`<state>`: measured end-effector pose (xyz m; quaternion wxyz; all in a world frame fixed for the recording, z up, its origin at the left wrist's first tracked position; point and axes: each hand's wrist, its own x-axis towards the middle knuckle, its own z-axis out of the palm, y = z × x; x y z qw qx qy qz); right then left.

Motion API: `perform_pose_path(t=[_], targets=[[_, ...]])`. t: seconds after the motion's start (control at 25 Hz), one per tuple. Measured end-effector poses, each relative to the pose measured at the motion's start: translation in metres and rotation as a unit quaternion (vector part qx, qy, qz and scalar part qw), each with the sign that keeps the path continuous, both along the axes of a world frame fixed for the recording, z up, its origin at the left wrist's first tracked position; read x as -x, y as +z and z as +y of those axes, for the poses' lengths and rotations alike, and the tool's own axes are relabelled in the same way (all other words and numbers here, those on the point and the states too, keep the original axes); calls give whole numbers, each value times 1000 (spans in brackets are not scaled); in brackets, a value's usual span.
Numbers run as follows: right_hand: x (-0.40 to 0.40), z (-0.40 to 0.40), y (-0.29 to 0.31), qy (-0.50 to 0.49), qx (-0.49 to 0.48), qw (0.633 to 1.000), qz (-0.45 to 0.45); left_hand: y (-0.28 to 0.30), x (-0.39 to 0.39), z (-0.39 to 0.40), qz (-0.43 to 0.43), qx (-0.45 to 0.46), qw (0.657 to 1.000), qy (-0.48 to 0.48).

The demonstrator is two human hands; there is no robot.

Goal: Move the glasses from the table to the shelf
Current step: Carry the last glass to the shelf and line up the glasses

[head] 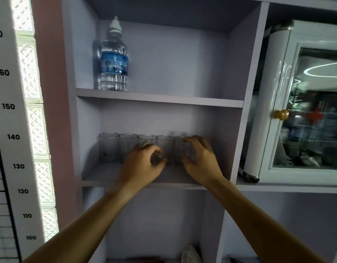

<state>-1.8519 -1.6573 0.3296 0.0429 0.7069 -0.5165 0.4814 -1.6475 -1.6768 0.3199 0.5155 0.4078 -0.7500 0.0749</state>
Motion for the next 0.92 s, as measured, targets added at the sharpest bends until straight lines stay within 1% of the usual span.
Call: perform_pose_path(t=[0.04, 0.12, 0.2, 0.44, 0.52, 0.68, 0.84, 0.92], targets=[[-4, -1, 1, -3, 14, 998, 55, 0, -13, -3, -1, 3, 1000, 21], [-14, -5, 3, -7, 23, 988, 156, 0, -33, -7, 5, -21, 999, 49], [-24, -12, 2, -10, 13, 980, 197, -1, -42, -9, 4, -25, 997, 74], [-33, -25, -5, -20, 24, 980, 199, -2, -41, -11, -14, -5, 994, 110], [-32, -28, -6, -21, 35, 979, 199, -1, -41, -12, -22, -7, 994, 106], [-33, -27, -8, -24, 55, 977, 205, -1, -41, -11, -38, -46, 994, 87], [-31, -22, -5, -7, 41, 979, 199, 1, -39, -3, -90, -68, 987, 112], [-32, -16, -2, -6, 44, 980, 192, 1, -39, 6, -96, -88, 984, 123]])
